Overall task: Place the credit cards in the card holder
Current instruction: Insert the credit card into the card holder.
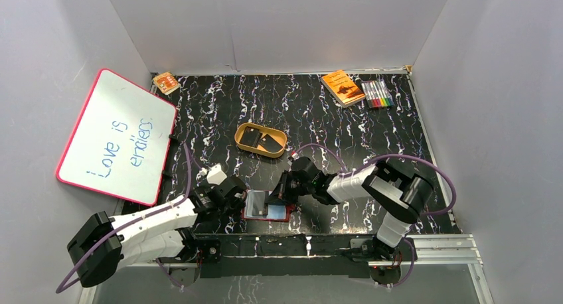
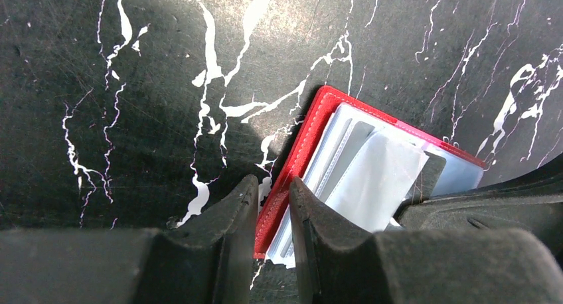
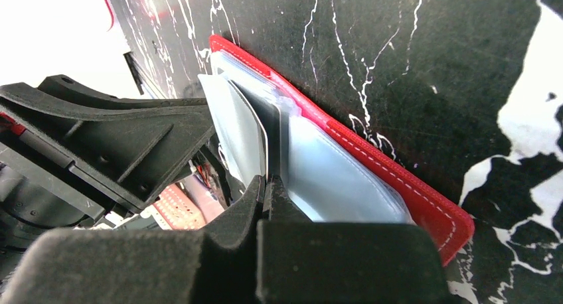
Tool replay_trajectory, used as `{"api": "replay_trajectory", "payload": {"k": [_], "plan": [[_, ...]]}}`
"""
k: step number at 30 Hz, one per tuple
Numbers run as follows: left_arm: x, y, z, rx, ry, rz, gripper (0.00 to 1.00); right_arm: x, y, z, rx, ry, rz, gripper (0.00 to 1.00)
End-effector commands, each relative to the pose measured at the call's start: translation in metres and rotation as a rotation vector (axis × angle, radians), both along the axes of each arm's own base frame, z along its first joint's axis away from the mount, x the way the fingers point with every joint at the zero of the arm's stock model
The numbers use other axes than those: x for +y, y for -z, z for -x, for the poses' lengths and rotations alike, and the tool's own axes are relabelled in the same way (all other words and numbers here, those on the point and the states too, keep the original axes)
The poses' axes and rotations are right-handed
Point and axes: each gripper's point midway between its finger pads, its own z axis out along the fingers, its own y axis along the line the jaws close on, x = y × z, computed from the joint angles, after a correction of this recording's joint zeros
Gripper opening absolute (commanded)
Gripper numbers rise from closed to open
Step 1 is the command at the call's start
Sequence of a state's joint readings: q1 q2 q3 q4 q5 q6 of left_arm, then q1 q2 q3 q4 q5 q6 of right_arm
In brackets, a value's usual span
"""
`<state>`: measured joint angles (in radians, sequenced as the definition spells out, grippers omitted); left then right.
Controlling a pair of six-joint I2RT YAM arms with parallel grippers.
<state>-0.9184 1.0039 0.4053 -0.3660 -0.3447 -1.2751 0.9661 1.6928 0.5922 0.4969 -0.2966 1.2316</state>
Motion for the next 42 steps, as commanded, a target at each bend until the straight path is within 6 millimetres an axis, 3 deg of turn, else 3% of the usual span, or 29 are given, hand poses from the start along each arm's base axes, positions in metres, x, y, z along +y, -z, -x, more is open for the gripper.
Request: {"api": "replay_trajectory", "payload": {"k": [1, 14, 21, 28, 34, 42], "plan": [[0.022, 0.027, 0.029, 0.124, -0.005, -0.069, 0.24, -0.01, 0.007, 0.009, 0.008, 0.01, 0.041, 0.0], [0.032, 0.036, 0.033, 0.152, -0.069, -0.095, 0.19, -0.016, 0.007, 0.016, 0.024, 0.0, 0.033, 0.0], [0.026, 0.039, 0.035, 0.167, -0.049, -0.083, 0.11, -0.002, 0.01, 0.016, 0.035, -0.038, 0.014, 0.0], [0.027, 0.037, 0.034, 0.156, -0.052, -0.079, 0.1, 0.007, 0.006, 0.018, 0.012, -0.076, 0.005, 0.0], [0.03, 0.032, 0.032, 0.136, -0.064, -0.079, 0.14, 0.001, -0.004, 0.015, -0.022, -0.071, 0.028, 0.34], [0.035, 0.026, 0.031, 0.119, -0.076, -0.083, 0.17, -0.013, -0.01, 0.009, -0.062, -0.049, 0.117, 0.54]]}}
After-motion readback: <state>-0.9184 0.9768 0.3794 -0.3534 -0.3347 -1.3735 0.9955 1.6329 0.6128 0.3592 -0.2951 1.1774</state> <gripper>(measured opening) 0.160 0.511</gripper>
